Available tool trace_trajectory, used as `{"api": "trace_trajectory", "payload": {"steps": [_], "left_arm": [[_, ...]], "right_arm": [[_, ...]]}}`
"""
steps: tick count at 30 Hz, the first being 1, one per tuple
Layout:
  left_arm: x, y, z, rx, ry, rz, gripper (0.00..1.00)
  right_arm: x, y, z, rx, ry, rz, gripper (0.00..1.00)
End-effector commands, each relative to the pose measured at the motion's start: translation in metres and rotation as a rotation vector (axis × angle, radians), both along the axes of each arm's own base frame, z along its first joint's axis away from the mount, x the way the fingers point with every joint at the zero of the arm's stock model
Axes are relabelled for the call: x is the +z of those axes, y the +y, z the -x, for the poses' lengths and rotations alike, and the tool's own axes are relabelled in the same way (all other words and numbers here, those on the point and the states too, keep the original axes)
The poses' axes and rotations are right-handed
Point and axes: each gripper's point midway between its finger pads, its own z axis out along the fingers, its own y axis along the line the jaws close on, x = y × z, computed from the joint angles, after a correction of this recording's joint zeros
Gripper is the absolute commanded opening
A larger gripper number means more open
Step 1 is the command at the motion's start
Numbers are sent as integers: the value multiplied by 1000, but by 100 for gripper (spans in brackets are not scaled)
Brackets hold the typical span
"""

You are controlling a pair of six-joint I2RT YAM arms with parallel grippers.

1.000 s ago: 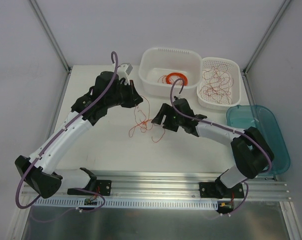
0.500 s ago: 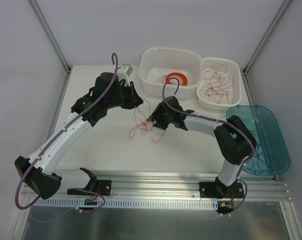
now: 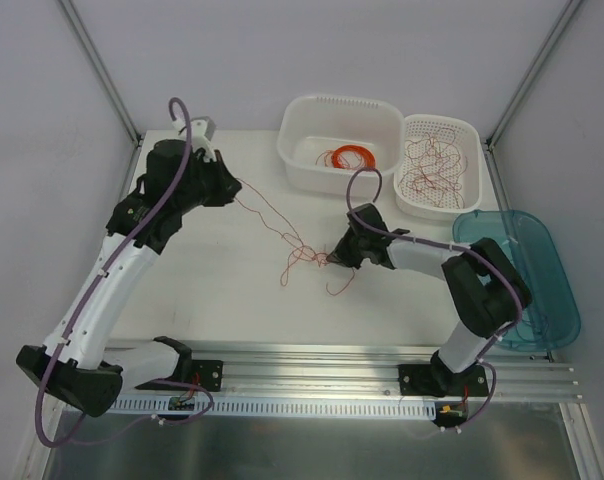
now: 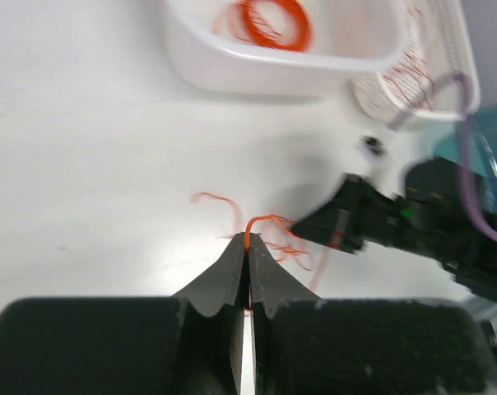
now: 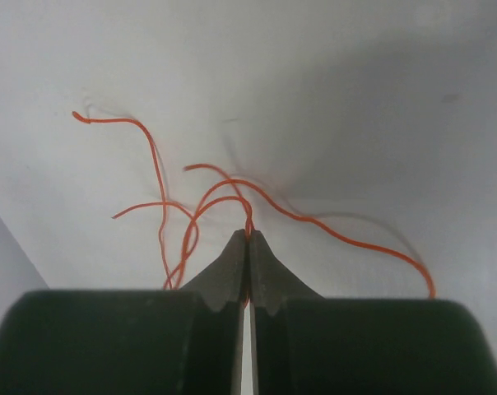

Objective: Untangle the cables

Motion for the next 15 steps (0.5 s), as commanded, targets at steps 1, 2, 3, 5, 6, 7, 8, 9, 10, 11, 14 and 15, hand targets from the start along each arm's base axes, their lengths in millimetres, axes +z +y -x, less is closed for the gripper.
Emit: {"api": "trace_trajectory", "payload": {"steps": [1, 2, 3, 5, 6, 7, 8, 9, 10, 11, 14, 15], "left_arm": [[18, 68, -16, 202, -51, -55, 0], [16, 85, -19, 262, -44, -86, 0], [16, 99, -23, 300, -46, -110, 0], [14, 128, -30, 389, -34, -138, 0], [10, 140, -33, 426, -17, -160, 0], [6, 157, -36, 478, -3, -169, 0], [5, 166, -37, 510, 3, -174, 0], [1, 174, -40, 538, 21, -173, 0], [-2, 181, -41, 562, 34, -169, 0], [-5, 194, -42, 598, 46, -163, 0], [-16, 211, -48, 642, 85, -161, 0], [-24, 215, -50, 656, 109, -164, 0]], "right_arm": [[20, -47, -3, -23, -83, 74, 1], [20, -59, 2, 0, -89, 116, 1], [35, -72, 0, -12, -132, 120, 1], [37, -94, 11, -5, -132, 176, 1], [54, -110, 8, -10, -197, 205, 1], [59, -119, 9, -12, -211, 229, 1], [62, -130, 16, -3, -210, 259, 1], [68, -141, 16, 5, -228, 287, 1], [84, -149, 17, 0, -272, 292, 1], [88, -157, 22, 3, -264, 310, 1], [124, -176, 26, 22, -340, 345, 1], [137, -181, 26, 20, -369, 356, 1]]}}
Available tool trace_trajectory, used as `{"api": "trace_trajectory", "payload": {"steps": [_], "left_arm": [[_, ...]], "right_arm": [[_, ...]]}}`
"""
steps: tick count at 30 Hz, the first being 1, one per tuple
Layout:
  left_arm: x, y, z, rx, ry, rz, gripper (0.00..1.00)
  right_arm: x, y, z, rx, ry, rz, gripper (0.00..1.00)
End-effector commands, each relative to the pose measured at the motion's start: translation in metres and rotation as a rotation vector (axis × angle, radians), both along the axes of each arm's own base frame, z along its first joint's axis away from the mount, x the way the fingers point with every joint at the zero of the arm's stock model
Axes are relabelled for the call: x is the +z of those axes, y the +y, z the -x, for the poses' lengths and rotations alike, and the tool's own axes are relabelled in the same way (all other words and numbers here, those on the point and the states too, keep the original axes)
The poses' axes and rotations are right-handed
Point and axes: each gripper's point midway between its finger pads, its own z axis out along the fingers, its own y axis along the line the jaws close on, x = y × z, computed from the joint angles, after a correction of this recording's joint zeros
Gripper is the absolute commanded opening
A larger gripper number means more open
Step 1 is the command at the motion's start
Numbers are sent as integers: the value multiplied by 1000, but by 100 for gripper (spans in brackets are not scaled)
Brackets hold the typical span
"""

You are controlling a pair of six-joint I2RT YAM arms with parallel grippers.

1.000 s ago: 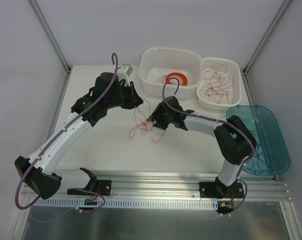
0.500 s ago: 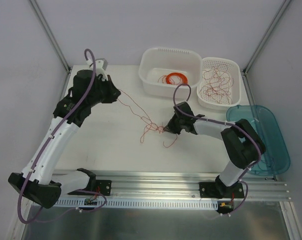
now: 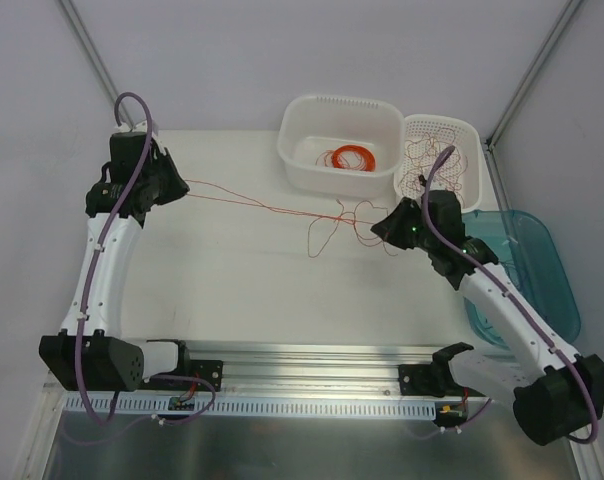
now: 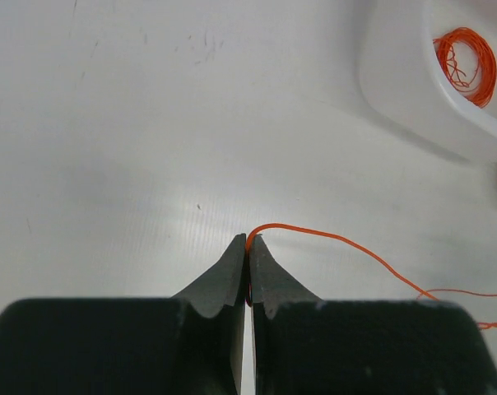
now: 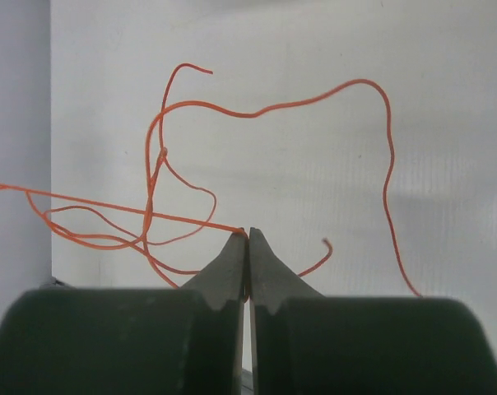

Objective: Untangle the cables

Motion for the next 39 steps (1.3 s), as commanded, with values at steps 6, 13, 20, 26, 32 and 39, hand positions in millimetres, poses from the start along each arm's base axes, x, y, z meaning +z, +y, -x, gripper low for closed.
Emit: {"api": "trace_trajectory", "payload": {"steps": [6, 13, 20, 26, 32, 39], "left_arm": [[-30, 59, -15, 196, 70, -34, 0], [-93, -24, -6, -75, 195, 173, 0], [-153, -60, 35, -181, 334, 147, 0], [-169, -58, 60, -181, 361, 151, 6], [-161, -76, 79, -263, 330, 194, 40], [-130, -117, 99, -426, 257, 263, 75]], "right_arm": [[82, -82, 27, -51, -143, 262, 1], [96, -36, 42, 258, -161, 175, 1], [-2, -3, 56, 386, 90, 227, 1], [-58, -24, 60, 325, 260, 366, 18], [-38, -30, 57, 324, 200, 464, 53], [-32, 13, 63, 451, 146, 371, 61]]}}
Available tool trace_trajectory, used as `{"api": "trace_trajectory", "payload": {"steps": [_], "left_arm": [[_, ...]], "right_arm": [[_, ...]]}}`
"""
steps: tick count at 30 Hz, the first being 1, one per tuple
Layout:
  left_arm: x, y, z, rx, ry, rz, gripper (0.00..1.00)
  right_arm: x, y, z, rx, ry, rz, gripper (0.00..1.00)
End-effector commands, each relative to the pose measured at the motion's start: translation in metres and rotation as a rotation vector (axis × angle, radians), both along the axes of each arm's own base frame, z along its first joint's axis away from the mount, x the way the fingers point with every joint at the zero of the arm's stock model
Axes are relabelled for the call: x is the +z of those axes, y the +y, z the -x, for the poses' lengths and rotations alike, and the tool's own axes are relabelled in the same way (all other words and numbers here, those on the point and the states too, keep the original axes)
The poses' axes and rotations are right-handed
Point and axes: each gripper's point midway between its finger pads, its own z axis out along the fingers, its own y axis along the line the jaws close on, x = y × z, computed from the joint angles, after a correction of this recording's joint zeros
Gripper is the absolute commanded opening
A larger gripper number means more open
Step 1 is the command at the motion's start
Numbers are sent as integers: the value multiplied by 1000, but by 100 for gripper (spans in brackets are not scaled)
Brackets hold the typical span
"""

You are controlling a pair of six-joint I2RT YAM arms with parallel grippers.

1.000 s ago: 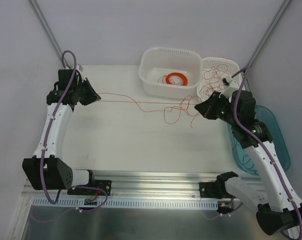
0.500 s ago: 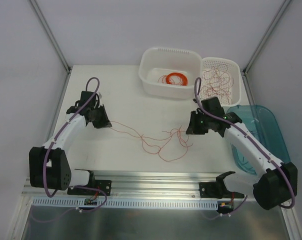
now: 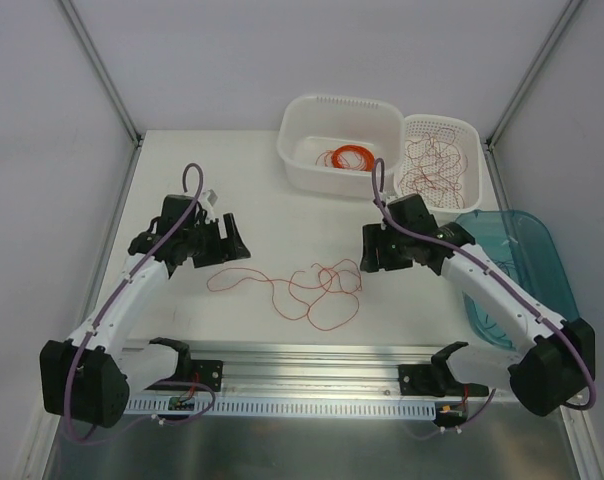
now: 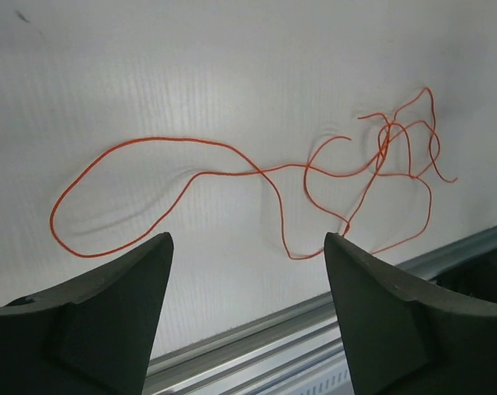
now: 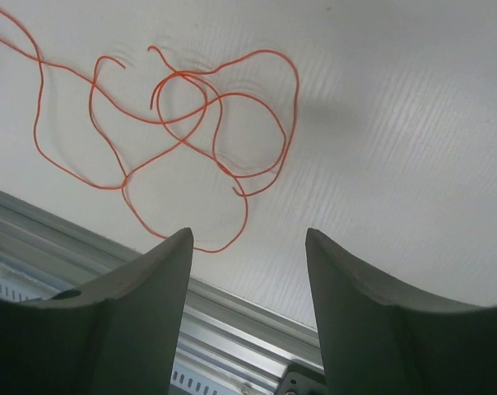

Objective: Untangle the cables

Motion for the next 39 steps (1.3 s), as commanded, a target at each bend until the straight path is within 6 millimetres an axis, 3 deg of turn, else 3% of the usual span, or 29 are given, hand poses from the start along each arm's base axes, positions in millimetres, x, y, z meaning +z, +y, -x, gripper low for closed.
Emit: {"api": "trace_trajectory", "payload": {"steps": [1, 5, 9, 17, 22, 29, 39], "left_arm": [[19, -29, 13, -106, -45, 71, 79], [28, -55, 21, -188, -62, 73, 80], [8, -77, 23, -258, -6, 8, 78], [-35, -98, -9, -183, 103, -72, 70], [-48, -120, -24, -254, 109, -121, 64], [-83, -137, -22, -397, 142, -206, 61], [-105, -153, -12, -598, 102, -306, 56]], "right_arm": [[5, 21, 0, 55, -4, -46, 61], [-17, 38, 22, 94, 82, -34, 61], [-46, 37, 39, 42, 159, 11, 62], [-88, 37, 48, -121, 200, -7, 60], [-107, 42, 45, -156, 220, -16, 47], [-119, 49, 45, -158, 238, -16, 34], [-122, 50, 46, -147, 242, -4, 26]]}}
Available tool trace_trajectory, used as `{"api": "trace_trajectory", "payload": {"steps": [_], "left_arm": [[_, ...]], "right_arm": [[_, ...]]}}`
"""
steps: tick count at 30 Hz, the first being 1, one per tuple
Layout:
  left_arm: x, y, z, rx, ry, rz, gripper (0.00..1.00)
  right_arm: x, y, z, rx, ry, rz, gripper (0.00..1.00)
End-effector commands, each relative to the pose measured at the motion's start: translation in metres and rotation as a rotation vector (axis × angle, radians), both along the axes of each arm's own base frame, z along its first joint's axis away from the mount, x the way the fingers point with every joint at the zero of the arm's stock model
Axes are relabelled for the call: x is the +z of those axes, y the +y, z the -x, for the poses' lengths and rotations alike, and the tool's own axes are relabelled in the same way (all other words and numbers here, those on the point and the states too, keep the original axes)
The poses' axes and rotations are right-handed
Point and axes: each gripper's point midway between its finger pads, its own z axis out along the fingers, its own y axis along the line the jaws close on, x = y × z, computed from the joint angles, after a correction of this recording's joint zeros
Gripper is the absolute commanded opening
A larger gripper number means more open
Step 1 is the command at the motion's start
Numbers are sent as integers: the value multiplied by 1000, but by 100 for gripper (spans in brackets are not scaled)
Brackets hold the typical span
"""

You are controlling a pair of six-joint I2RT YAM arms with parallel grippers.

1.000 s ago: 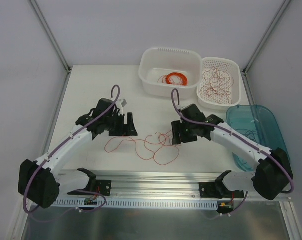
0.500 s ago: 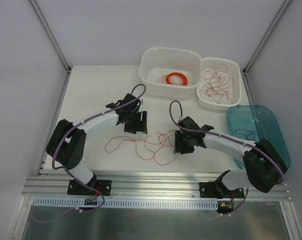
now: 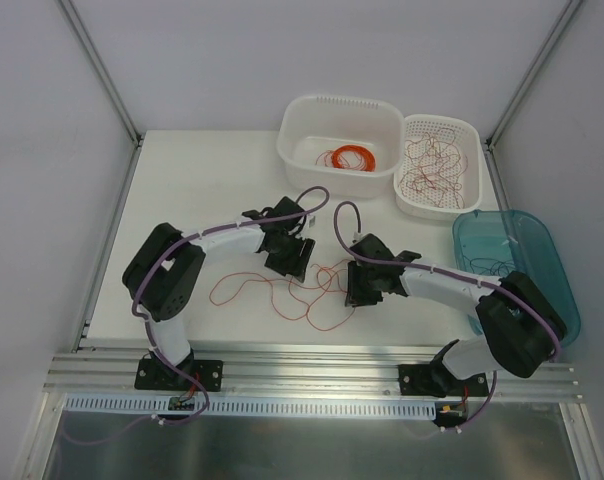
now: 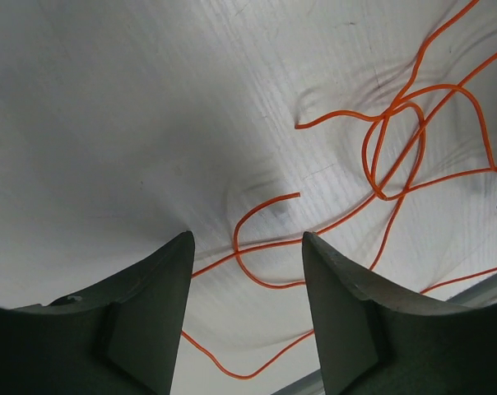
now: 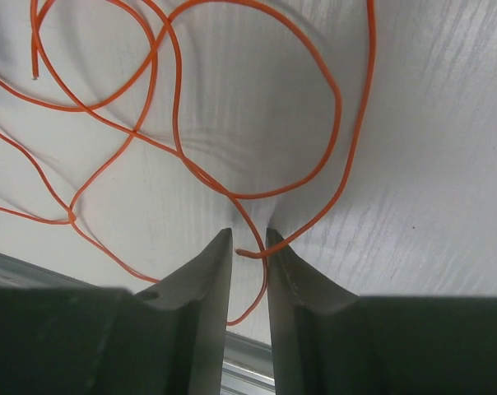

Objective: Untangle the cables

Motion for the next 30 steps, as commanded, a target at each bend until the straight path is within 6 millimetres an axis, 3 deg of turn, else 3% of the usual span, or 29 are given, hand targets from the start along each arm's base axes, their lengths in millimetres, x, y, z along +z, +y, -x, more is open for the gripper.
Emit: {"api": "trace_trajectory", "payload": {"steps": [1, 6, 11, 13, 14, 17, 19, 20, 21, 23, 24, 28, 30], "left_arm": [[0, -6, -15, -98, -91, -45, 54], [-10, -5, -22, -116, -112, -98, 41], [-17, 5, -28, -106, -140, -162, 0], [-17, 22, -39, -71, -191, -237, 0], [-14, 33, -47, -41, -208, -257, 0], [-7, 68, -66, 73, -237, -308, 0], [-2, 113, -84, 213, -240, -345, 0], [-1, 129, -88, 257, -238, -364, 0], [-1, 161, -97, 345, -226, -389, 0], [1, 197, -101, 435, -223, -453, 0], [4, 225, -107, 511, -215, -472, 0], [8, 285, -110, 677, -164, -522, 0], [15, 301, -114, 731, -162, -523, 0]], "right_arm": [[-1, 2, -3, -12, -9, 2, 24], [-2, 2, -1, -1, -7, 13, 20], [14, 0, -5, 20, -47, 18, 1], [26, -8, -3, 59, -65, 51, 1], [44, -14, -17, 44, -146, 75, 1], [85, -43, -25, 78, -264, 185, 1], [125, -58, -30, 91, -335, 228, 1], [146, -77, -29, 113, -390, 291, 1], [177, -80, -36, 106, -461, 288, 1], [211, -108, -39, 116, -542, 385, 1], [247, -116, -41, 88, -630, 366, 1], [313, -153, -37, 11, -781, 391, 1], [336, -164, -33, -14, -840, 387, 1]]}}
